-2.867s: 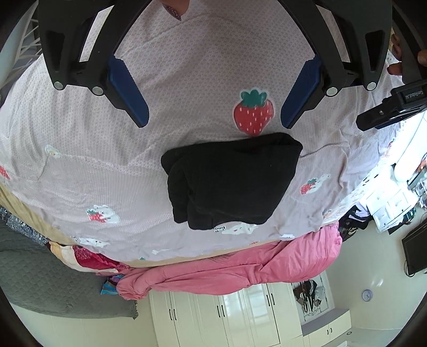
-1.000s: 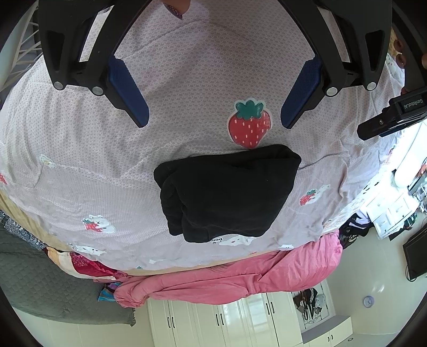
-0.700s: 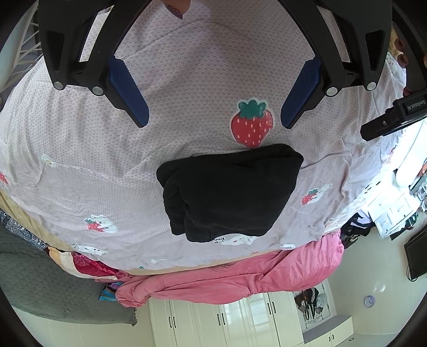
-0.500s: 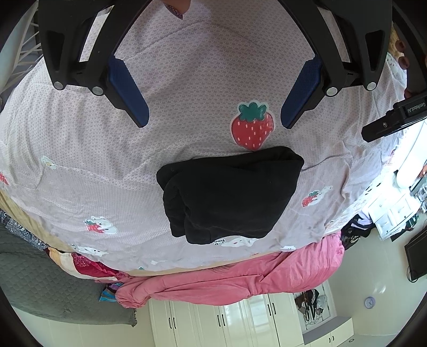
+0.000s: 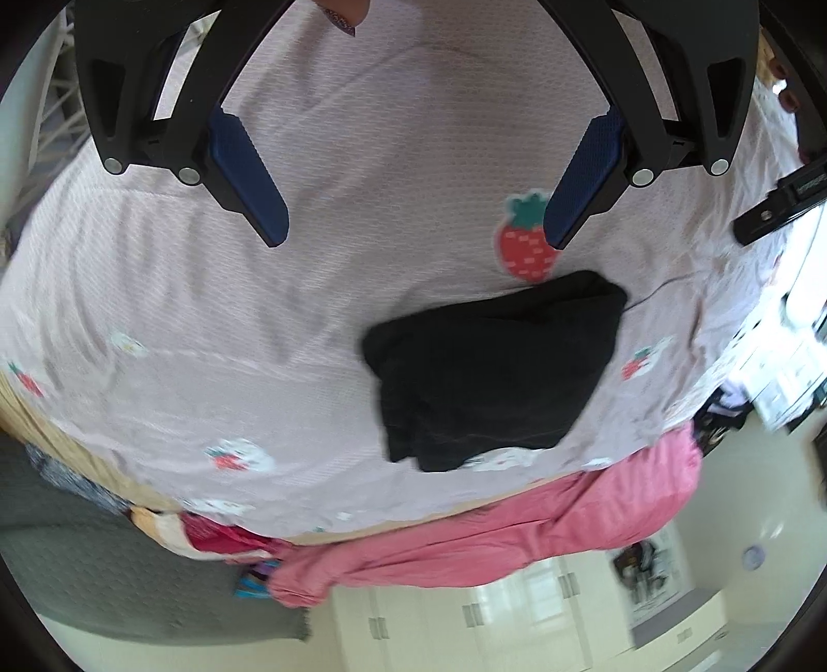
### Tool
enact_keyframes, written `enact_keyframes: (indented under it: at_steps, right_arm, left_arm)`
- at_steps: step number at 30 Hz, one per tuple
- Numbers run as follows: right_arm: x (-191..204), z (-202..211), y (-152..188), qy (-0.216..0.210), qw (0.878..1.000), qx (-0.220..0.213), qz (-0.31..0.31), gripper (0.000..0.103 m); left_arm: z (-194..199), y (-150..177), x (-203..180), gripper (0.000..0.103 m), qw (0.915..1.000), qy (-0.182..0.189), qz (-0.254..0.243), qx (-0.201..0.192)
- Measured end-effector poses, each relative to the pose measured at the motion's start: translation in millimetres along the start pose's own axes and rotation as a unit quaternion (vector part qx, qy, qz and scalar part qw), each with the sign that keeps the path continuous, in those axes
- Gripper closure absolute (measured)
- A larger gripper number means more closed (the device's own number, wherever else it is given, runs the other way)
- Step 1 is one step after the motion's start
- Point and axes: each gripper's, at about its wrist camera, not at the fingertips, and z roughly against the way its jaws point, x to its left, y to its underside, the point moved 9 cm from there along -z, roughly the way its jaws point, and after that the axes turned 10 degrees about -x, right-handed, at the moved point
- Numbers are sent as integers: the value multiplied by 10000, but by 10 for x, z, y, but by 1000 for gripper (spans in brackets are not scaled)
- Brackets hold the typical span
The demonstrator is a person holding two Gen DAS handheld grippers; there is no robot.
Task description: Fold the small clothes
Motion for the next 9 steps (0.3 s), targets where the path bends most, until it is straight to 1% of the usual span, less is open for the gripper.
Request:
enact_keyframes:
  at_steps: [2,4,5,6,7,8,9]
  right_arm:
    - [-213,14,-16,273,9995,3,-167,4]
    - [-602,67,-71,674,9969,-83,-402,4]
    - [-820,103,-91,937,9943,-116,-498,4]
    - [-1191,167,-105,1318,9882,-108,-774,4]
    - [-1489,231,-106,1569,9819,-111,-1059,4]
    - [-1950,341,-99,1953,9698,-174,-1448,4]
    - [-2287,431,-84,2298,9590,-247,-1639,4]
  left_arm:
    - [-23,-15,128,9,9999,-67,138,35]
    - [-68,-38,315,9,9994,-109,324,114]
    - [-100,-63,490,9,9986,-164,466,170]
    - [-114,-89,652,9,9980,-260,558,169]
    - [-128,-133,838,9,9971,-409,629,144]
    - [-142,-198,1105,9,9952,-668,705,98]
    - [-150,-260,1358,9,9928,-910,778,49]
